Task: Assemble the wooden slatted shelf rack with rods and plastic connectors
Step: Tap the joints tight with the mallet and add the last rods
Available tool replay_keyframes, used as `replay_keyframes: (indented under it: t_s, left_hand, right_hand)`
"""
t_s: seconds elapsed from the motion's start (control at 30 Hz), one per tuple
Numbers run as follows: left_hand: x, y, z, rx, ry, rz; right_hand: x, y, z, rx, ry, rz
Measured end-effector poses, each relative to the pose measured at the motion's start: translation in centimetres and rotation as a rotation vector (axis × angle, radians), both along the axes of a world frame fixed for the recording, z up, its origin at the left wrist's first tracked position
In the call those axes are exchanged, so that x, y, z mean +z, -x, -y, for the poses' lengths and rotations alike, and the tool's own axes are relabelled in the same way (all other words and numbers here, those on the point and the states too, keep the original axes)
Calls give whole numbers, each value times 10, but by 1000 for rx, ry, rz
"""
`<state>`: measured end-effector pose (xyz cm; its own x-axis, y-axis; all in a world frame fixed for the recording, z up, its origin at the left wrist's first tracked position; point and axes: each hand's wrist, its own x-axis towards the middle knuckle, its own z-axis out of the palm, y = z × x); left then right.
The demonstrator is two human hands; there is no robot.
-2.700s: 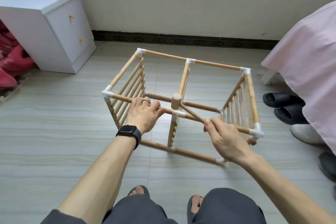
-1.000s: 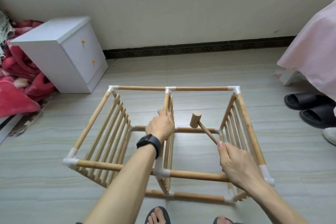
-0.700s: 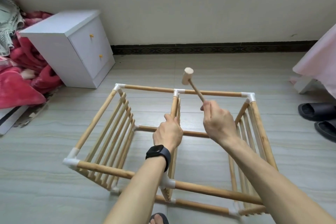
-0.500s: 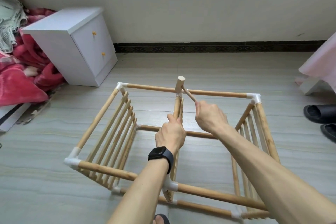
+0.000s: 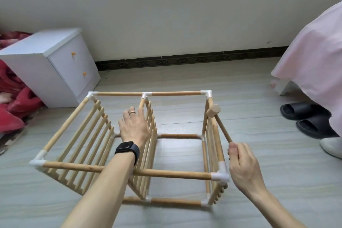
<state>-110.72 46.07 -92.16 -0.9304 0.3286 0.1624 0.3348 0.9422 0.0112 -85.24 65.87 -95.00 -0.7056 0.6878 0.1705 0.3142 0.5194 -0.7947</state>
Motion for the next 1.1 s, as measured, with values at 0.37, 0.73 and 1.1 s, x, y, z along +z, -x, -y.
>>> replay_keyframes:
  t_s: [0.37,0.73,1.1]
  left_hand:
    - [-19,-163,-38,-711,33,154]
    - [-22,-117,-87,-482,-5,104]
    - [-26,-113,-93,-427,-74,168]
  right_hand:
    - [-4,5,8,-98,109,46]
    - [15,-91,-1,88,-135,152]
    - [49,-80,-3,1,-230,-110]
